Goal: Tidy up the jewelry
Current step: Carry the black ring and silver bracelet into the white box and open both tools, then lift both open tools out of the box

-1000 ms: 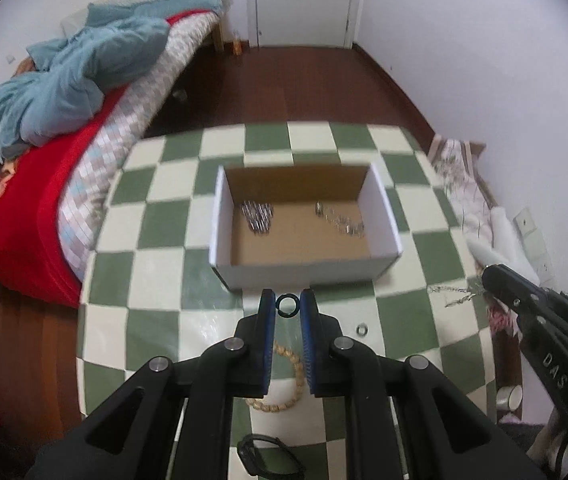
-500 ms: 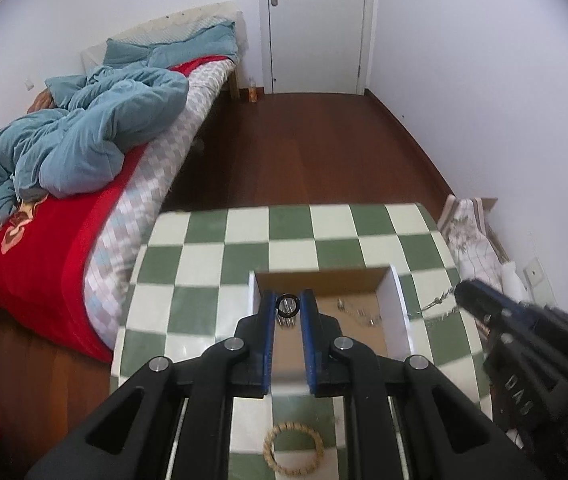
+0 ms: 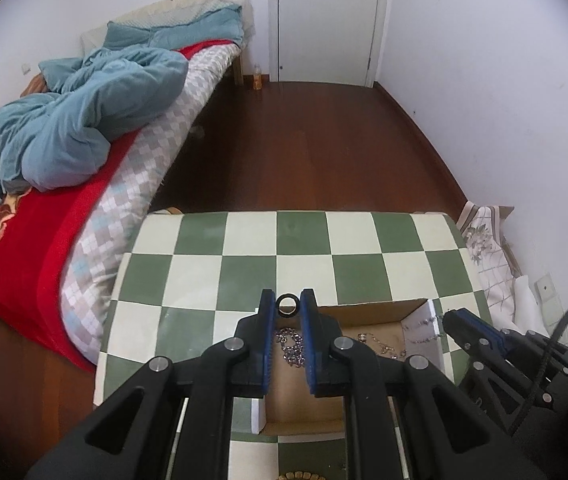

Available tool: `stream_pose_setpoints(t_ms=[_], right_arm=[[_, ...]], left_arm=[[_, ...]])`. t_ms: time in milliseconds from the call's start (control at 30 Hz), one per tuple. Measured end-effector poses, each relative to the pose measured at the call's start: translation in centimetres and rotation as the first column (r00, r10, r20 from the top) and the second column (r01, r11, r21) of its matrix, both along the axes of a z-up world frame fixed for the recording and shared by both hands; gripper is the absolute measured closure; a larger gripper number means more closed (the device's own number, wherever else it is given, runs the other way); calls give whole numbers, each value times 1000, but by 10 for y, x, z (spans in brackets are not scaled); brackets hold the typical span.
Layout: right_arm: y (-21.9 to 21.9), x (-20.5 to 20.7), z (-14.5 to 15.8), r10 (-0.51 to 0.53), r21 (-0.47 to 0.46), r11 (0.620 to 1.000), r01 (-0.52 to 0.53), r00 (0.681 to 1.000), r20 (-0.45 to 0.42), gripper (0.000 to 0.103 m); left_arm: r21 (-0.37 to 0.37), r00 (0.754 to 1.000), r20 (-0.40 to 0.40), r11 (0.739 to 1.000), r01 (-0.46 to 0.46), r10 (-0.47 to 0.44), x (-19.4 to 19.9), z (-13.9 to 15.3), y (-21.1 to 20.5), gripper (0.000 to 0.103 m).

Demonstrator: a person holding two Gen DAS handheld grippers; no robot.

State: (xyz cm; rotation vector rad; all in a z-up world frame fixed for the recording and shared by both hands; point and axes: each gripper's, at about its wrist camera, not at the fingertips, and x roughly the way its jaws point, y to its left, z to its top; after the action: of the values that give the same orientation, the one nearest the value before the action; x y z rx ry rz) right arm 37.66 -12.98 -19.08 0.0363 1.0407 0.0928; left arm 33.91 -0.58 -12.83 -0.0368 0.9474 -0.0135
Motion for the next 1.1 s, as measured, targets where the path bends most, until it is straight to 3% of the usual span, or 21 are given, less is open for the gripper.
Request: stream_pose_setpoints(t_ms=[167,200,233,267,300,367,500,600,867,1100], right_arm=[[-4,11,-21,-12,6,1000,13,997,-71,96],[-5,10,-23,-16,-2,1000,16,997,-77,96],[-5,9,-25,-19,-16,1000,18,997,-81,94],[-6,8,-26,-25,-30,999,22,996,-86,79],[-7,5,-27,-30,-35,999,27,996,-87,49],[-8,-1,-25,-41,-67,997,36,997,-72,16],[-13,-10,-21,-68,-117,991,60,996,-60,14],[-17,-16,-20,-85,-145,987,75,994,-67,1],[-19,-33,-2,-93,-138,987,85,994,-55,0],[-16,-68,37,-91,-115,989,91,996,6,0]], left_arm=[[13,1000,-7,1000,-9,10,4,-9,-1,89],[25,1000,-5,1000,-18,18,3,-10,-1,78],[37,1000,-8,999,-28,29,3,-10,-1,51],[52,999,-8,998,-41,41,3,-11,0,31],[62,999,-6,997,-50,50,2,-11,1,0],[78,998,6,995,-64,64,-2,-9,4,0],[97,996,2,992,-86,86,-9,-9,9,0],[95,995,-2,991,-95,96,-14,-7,13,0],[87,994,19,990,-112,111,-36,11,18,0],[61,991,47,990,-125,122,-73,38,27,0]])
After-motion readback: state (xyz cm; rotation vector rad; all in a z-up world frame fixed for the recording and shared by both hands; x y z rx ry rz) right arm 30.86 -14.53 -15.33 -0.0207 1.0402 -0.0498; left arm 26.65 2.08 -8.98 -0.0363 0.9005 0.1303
